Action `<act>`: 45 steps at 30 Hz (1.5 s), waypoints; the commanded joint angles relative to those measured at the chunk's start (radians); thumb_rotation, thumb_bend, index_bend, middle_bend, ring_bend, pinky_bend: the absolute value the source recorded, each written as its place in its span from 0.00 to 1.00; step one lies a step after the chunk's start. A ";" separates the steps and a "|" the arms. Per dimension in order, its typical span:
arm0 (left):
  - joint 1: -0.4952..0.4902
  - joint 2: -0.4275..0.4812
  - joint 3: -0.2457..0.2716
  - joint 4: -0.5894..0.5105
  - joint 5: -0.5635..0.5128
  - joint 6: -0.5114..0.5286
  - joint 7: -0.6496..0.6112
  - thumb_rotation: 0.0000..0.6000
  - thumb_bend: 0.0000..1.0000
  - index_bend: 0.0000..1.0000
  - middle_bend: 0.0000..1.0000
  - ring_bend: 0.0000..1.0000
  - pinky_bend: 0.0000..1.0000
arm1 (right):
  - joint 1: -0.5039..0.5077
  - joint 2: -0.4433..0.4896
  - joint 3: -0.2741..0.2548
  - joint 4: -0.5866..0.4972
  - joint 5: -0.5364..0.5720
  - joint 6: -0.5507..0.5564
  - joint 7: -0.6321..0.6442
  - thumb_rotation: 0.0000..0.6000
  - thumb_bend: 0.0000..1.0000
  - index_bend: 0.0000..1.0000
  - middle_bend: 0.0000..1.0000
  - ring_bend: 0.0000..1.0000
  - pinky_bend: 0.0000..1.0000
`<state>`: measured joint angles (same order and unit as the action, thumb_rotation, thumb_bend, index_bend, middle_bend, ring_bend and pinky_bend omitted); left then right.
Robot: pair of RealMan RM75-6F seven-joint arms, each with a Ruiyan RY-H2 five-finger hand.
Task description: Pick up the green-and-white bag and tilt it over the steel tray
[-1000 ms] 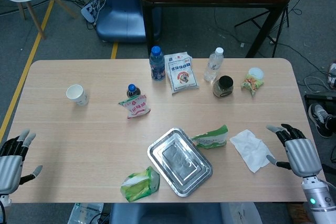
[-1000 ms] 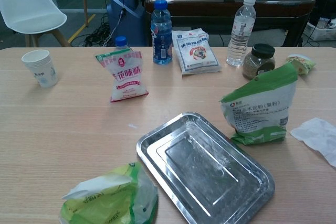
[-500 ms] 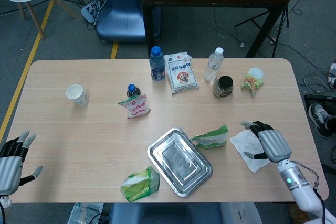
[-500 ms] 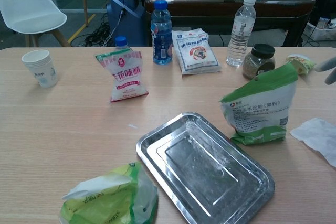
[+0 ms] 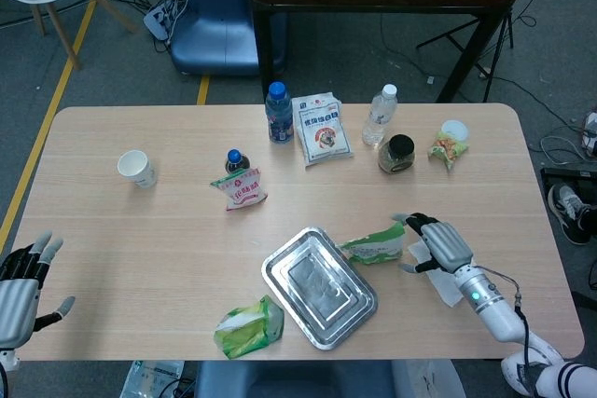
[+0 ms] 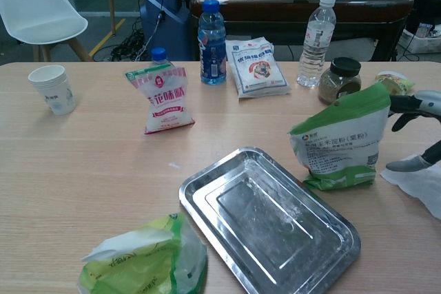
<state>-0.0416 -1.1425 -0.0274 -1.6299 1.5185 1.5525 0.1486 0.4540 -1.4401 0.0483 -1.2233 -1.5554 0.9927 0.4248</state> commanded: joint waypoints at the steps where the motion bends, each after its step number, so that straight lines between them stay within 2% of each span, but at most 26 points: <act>1: 0.001 0.001 0.000 -0.002 0.000 0.000 0.002 1.00 0.19 0.09 0.05 0.10 0.08 | 0.021 -0.044 -0.020 0.056 -0.024 -0.004 0.048 1.00 0.00 0.18 0.28 0.18 0.24; 12: 0.004 0.007 -0.001 -0.015 0.004 0.005 0.008 1.00 0.19 0.09 0.05 0.10 0.08 | 0.052 -0.143 -0.050 0.202 -0.043 -0.002 0.129 1.00 0.00 0.18 0.31 0.18 0.24; 15: 0.005 0.009 0.000 -0.017 0.003 0.005 0.010 1.00 0.19 0.09 0.05 0.10 0.08 | 0.059 -0.171 -0.056 0.251 -0.050 0.009 0.167 1.00 0.03 0.22 0.34 0.21 0.25; 23: 0.003 0.013 -0.002 -0.029 0.004 0.003 0.020 1.00 0.19 0.09 0.05 0.10 0.08 | 0.082 -0.247 -0.083 0.400 -0.083 0.030 0.266 1.00 0.23 0.37 0.43 0.30 0.33; 32: 0.000 0.019 -0.002 -0.048 0.002 -0.005 0.038 1.00 0.19 0.09 0.05 0.10 0.08 | 0.083 -0.316 -0.095 0.541 -0.093 0.087 0.348 1.00 0.55 0.57 0.57 0.43 0.50; 38: -0.001 0.019 -0.002 -0.054 0.002 -0.007 0.045 1.00 0.19 0.09 0.05 0.10 0.08 | 0.084 -0.329 -0.104 0.589 -0.107 0.132 0.374 1.00 0.64 0.65 0.60 0.52 0.59; 45: -0.002 0.021 -0.003 -0.057 0.003 -0.008 0.047 1.00 0.19 0.09 0.05 0.10 0.08 | 0.104 -0.290 -0.134 0.584 -0.163 0.211 0.328 1.00 0.65 0.68 0.62 0.55 0.60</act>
<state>-0.0435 -1.1213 -0.0304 -1.6871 1.5215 1.5448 0.1954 0.5506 -1.7442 -0.0762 -0.6319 -1.7040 1.1908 0.7679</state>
